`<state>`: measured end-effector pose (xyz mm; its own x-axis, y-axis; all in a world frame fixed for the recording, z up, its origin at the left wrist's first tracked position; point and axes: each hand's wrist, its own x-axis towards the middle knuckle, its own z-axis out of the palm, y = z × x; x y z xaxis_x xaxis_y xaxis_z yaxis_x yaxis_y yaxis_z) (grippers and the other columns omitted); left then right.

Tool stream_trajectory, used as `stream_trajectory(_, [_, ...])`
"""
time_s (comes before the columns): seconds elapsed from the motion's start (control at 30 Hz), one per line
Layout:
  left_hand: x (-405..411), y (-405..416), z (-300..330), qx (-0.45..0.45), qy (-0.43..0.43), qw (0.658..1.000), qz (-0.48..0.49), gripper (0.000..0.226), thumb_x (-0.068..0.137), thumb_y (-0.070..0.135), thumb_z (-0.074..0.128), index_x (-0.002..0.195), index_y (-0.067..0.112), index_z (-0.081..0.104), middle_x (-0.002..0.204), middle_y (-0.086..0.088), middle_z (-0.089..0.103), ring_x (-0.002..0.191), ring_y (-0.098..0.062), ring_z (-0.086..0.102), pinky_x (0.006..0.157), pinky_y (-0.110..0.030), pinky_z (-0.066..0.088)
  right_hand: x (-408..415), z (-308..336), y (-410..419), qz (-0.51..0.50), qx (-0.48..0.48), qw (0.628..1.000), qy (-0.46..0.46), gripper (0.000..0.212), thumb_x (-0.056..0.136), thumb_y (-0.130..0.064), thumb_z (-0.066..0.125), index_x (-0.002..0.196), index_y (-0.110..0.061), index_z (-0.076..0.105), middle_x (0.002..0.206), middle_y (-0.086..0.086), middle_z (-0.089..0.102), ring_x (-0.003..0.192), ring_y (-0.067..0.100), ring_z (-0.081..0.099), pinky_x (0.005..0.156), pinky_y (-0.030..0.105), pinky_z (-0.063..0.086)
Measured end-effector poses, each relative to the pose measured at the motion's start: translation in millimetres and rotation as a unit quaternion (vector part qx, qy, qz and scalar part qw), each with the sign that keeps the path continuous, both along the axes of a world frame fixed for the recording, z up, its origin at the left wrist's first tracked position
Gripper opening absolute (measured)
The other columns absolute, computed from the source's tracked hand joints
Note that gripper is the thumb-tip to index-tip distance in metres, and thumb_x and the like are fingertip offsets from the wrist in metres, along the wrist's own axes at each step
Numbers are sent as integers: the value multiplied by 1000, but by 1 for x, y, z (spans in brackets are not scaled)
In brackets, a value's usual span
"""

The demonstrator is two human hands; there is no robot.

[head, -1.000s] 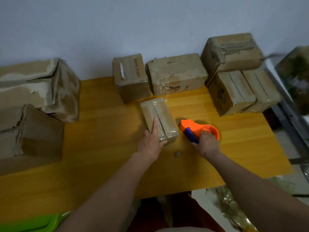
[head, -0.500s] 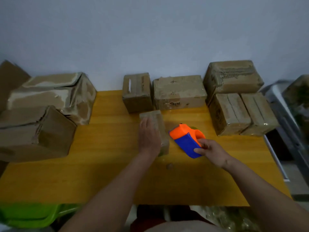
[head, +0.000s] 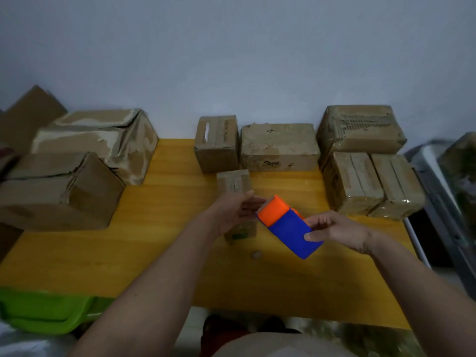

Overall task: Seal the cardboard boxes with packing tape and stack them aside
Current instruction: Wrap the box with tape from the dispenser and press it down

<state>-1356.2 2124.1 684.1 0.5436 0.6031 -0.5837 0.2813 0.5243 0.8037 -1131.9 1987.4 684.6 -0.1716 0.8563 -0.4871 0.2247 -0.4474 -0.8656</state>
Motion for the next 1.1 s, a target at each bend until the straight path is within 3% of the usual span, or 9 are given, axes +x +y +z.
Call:
stream_trajectory(0.13, [-2,-7,-1,-41,-27,999,19,31,101,27,46,100,6,69,92,-9,70,85,-21,65,74,-31,53,-7,0,3,8,-19,1000,-20,70,60,-44,80,106,5,62,103,22,69,98,37,65,92,49,49])
stream_trajectory(0.3, [-7,-14,-5,-87,-75,992,42,27,92,29,58,94,5,70,88,-10,69,84,-21,65,84,-38,53,-6,-2,5,28,-16,999,10,79,56,-50,85,102,7,57,94,16,69,85,27,64,79,40,49])
stream_trajectory(0.53, [-14,-30,-7,-52,-68,994,60,12,91,13,63,97,6,71,90,-10,69,86,-20,63,99,-47,46,-3,0,10,72,-26,997,22,72,60,-44,82,104,7,56,93,12,68,84,23,65,76,34,51])
stream_trajectory(0.6, [-14,-34,-8,-27,-46,994,92,8,90,12,65,93,8,71,86,-8,70,81,-19,65,93,-45,51,-8,2,12,80,-32,996,11,72,60,-45,83,104,6,57,94,12,68,84,23,66,76,35,51])
stream_trajectory(0.7, [-11,-38,-9,19,-18,988,149,10,90,12,65,82,9,69,69,-1,70,67,-13,65,67,-28,58,-18,7,16,81,-38,996,1,64,63,-44,81,105,0,60,94,11,69,83,22,66,76,35,51])
stream_trajectory(0.8, [-14,-41,-15,54,11,969,239,18,89,5,64,72,11,65,53,7,66,53,-9,63,50,-19,53,-31,13,21,66,-58,996,9,52,76,-42,74,112,-7,63,92,9,71,77,19,67,68,27,54])
stream_trajectory(0.87, [-16,-45,-19,71,35,959,272,20,88,3,65,71,12,64,48,9,64,47,-4,61,47,-16,50,-36,16,24,63,-57,996,-1,51,75,-41,67,112,-6,64,89,11,72,72,18,66,63,25,54])
stream_trajectory(0.97, [-25,-51,-27,71,45,943,321,16,87,1,66,74,9,65,48,9,62,45,-4,58,49,-16,49,-32,17,21,81,-58,994,-34,53,72,-39,75,108,-2,66,84,9,73,69,15,67,62,24,54])
stream_trajectory(1.1, [-50,-53,-38,76,83,925,364,5,87,8,70,83,6,72,61,0,68,51,-8,59,57,-20,52,-19,13,13,106,-84,988,-77,53,67,-43,78,103,-5,70,88,10,74,74,18,69,64,25,54])
